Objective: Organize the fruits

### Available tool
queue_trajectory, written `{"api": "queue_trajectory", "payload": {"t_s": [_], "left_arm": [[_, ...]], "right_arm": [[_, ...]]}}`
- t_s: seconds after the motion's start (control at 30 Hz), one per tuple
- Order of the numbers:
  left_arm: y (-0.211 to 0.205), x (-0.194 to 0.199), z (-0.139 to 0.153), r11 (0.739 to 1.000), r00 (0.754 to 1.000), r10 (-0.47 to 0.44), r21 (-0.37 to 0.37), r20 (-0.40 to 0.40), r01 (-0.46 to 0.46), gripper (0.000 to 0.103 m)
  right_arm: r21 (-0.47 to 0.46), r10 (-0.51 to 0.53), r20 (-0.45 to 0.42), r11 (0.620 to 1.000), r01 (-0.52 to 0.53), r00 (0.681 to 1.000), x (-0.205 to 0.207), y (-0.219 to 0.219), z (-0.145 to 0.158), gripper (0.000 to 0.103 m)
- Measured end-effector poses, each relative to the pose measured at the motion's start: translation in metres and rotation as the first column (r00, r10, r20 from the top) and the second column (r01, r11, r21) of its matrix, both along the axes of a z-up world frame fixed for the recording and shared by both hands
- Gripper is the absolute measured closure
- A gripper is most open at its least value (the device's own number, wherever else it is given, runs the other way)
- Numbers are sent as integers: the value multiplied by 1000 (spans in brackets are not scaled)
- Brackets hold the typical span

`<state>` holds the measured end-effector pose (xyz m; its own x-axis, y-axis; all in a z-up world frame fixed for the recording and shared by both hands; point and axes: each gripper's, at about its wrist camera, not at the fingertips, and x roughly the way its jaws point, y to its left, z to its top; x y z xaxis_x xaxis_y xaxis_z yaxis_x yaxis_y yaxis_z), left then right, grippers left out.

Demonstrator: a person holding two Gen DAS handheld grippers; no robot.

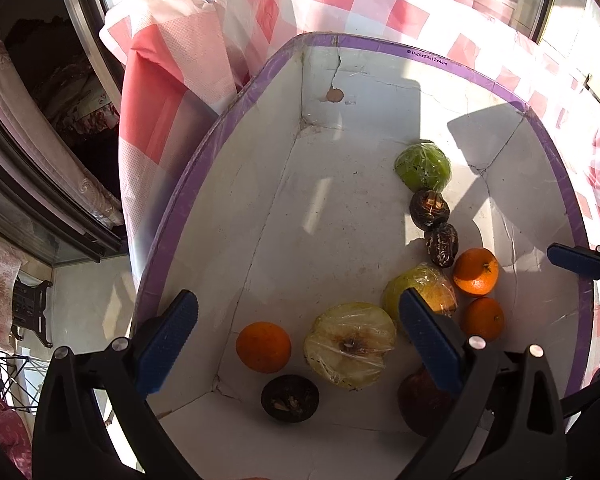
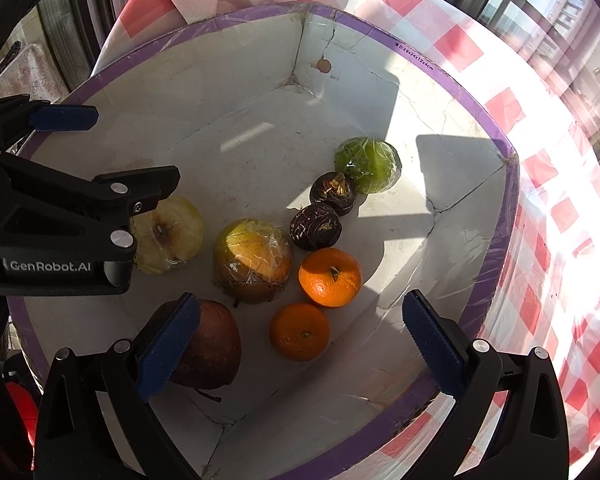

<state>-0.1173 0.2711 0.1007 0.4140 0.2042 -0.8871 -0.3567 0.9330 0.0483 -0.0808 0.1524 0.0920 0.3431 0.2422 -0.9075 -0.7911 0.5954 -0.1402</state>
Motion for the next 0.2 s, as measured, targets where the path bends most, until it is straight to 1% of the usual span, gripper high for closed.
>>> {"api": "queue_trajectory", "payload": {"t_s": [0.03,0.1,0.13,0.17,0.2], "left_arm": [[-3,-1,1,999,1000,24,22,-7,-24,2],[-11,-6,11,994,996,84,73,16,-85,2],[-15,-10,19,991,993,113,67,40,-116,2],[-19,-13,29,988,988,138,62,73,-142,2],[-26,-17,41,982,980,161,76,114,-170,2]], "right_arm": [[29,-4,-16,1000,4,1000,1,-2,3,5],[98,-7,-62,995,13,998,3,-7,10,5],[133,-5,-70,991,15,998,3,-12,14,5],[166,-5,-58,986,15,998,2,-17,19,6],[200,-11,-26,980,16,1000,-1,-26,27,6]]}}
